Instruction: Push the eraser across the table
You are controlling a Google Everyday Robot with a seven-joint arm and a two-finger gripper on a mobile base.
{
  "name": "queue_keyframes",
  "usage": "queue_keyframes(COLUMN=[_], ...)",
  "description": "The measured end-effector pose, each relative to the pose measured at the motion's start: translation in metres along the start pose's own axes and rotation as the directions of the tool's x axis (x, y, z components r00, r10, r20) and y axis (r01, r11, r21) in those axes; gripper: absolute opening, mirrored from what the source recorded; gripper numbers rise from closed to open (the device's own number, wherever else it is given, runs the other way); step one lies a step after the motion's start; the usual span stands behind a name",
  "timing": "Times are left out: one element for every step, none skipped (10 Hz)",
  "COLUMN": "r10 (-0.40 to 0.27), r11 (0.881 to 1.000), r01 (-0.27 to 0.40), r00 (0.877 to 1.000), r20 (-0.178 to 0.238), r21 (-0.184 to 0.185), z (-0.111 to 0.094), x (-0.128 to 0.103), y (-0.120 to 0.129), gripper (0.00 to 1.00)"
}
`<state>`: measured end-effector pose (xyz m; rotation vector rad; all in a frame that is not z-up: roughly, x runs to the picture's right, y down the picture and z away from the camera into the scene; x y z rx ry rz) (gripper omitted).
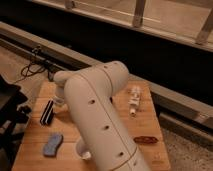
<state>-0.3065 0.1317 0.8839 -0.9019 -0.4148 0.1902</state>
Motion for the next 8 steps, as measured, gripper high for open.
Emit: queue_keyframes(r10=[-0.006, -0.009, -0.011, -0.011, -0.011, -0.012, -0.01, -0.012], r11=[1.0, 1.0, 1.0, 1.0, 1.0, 1.0, 1.0, 1.0], r01=[0.006, 0.009, 0.011, 0.011, 0.011, 0.012, 0.01, 0.012], r00=[1.0, 1.0, 1.0, 1.0, 1.0, 1.0, 1.0, 1.0], r20=[-0.002, -0.004, -0.006, -0.008, -0.007, -0.004, -0.001, 0.001], r21=[0.0, -0.002, -0.002, -0.002, 0.0, 0.003, 0.006, 0.008], z=[0.003, 0.006, 0.006, 0.004, 0.002, 0.0, -0.001, -0.001], x=[-0.012, -0.019, -0.022, -0.02, -0.021, -0.022, -0.025, -0.029], y=[0.002, 0.003, 0.003, 0.003, 0.003, 0.004, 0.004, 0.006], gripper=[0.0, 0.0, 0.0, 0.0, 0.0, 0.0, 0.0, 0.0])
